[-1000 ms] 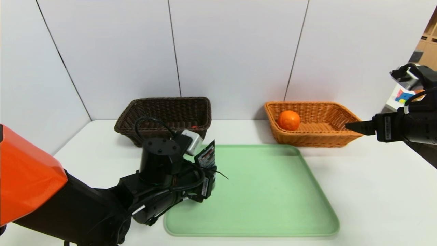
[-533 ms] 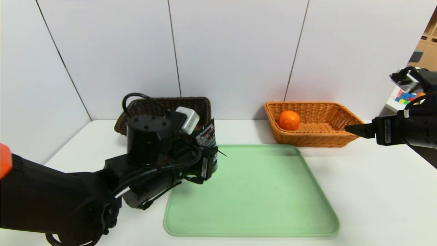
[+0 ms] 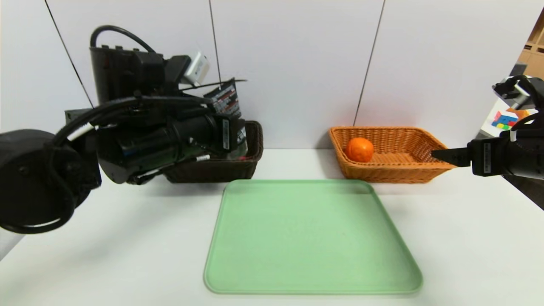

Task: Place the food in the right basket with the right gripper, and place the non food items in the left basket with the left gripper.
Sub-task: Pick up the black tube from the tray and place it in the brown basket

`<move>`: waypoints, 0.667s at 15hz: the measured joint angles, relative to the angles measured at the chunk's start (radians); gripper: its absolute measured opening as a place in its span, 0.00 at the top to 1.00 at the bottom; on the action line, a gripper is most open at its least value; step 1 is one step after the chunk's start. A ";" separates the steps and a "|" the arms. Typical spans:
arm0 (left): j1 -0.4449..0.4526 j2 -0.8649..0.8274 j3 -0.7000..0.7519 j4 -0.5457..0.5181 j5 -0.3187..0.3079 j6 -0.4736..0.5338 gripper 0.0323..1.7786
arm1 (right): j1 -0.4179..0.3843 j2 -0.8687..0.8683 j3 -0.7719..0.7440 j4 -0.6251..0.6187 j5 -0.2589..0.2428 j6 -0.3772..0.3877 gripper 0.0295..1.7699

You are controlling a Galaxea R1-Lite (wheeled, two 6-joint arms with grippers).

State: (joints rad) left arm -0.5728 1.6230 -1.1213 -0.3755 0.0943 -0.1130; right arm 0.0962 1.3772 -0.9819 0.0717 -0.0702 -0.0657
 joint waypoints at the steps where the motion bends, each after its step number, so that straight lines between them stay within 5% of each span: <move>1: 0.039 0.006 -0.039 0.027 0.000 0.006 0.77 | 0.005 -0.001 -0.003 0.000 0.000 0.002 0.04; 10: 0.285 0.217 -0.290 0.160 -0.009 0.048 0.77 | 0.023 -0.005 -0.004 0.001 0.000 0.003 0.04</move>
State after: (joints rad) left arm -0.2877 1.8404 -1.4109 -0.2160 0.0855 -0.0653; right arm 0.1196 1.3726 -0.9855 0.0726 -0.0702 -0.0623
